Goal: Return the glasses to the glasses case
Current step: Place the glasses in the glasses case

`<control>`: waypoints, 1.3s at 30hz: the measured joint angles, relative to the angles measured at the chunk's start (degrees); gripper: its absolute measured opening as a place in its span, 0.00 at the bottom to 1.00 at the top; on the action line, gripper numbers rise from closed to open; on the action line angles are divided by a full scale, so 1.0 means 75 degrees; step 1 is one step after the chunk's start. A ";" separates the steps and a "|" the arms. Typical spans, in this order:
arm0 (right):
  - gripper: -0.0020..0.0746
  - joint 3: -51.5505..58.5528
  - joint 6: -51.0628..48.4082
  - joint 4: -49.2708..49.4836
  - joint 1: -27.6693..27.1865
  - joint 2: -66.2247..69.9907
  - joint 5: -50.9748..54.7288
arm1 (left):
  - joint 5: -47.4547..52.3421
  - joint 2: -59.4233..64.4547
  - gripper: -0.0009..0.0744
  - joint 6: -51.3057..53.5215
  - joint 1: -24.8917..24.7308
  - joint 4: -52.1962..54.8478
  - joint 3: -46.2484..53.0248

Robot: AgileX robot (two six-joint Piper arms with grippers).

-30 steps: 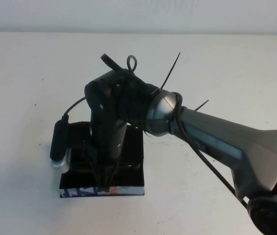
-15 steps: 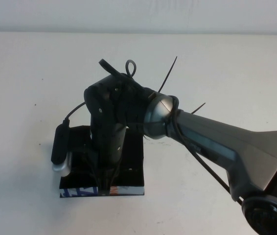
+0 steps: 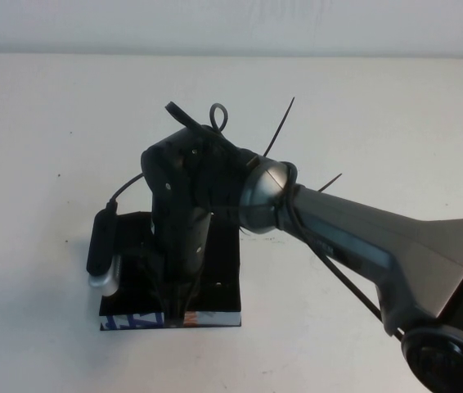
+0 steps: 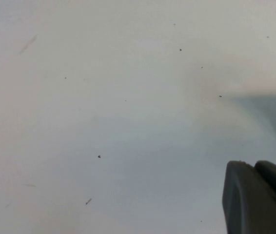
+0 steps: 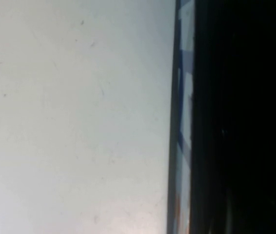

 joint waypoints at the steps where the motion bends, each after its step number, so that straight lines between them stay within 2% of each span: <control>1: 0.11 0.0000 0.0000 0.0000 0.0000 0.0000 0.0000 | 0.0000 0.0000 0.01 0.0000 0.0000 0.0000 0.0000; 8: 0.14 0.0000 0.0000 0.0014 -0.0055 0.0000 0.0000 | 0.0000 0.0000 0.01 0.0000 0.0000 0.0000 0.0000; 15: 0.34 0.0000 0.0000 -0.0130 -0.0055 0.0000 0.0000 | 0.0000 0.0000 0.01 0.0000 0.0000 0.0000 0.0000; 18: 0.37 0.0000 0.0000 -0.0227 -0.0055 0.0000 0.0000 | 0.0000 0.0000 0.01 0.0000 0.0000 0.0000 0.0000; 27: 0.39 0.0000 0.0046 -0.0424 -0.0055 -0.0379 0.0000 | 0.0000 0.0000 0.01 0.0000 0.0000 0.0000 0.0000; 35: 0.38 0.0428 0.1240 -0.0736 -0.0062 -0.1501 0.0000 | 0.0000 0.0000 0.01 0.0000 0.0000 0.0000 0.0000; 37: 0.36 0.0895 0.1337 -0.0835 -0.0062 -0.2027 0.0000 | 0.0000 0.0000 0.01 0.0000 0.0000 0.0000 0.0000; 39: 0.26 0.1396 0.1353 -0.1015 -0.0062 -0.2552 0.0012 | 0.0000 0.0000 0.01 0.0000 0.0000 0.0000 0.0000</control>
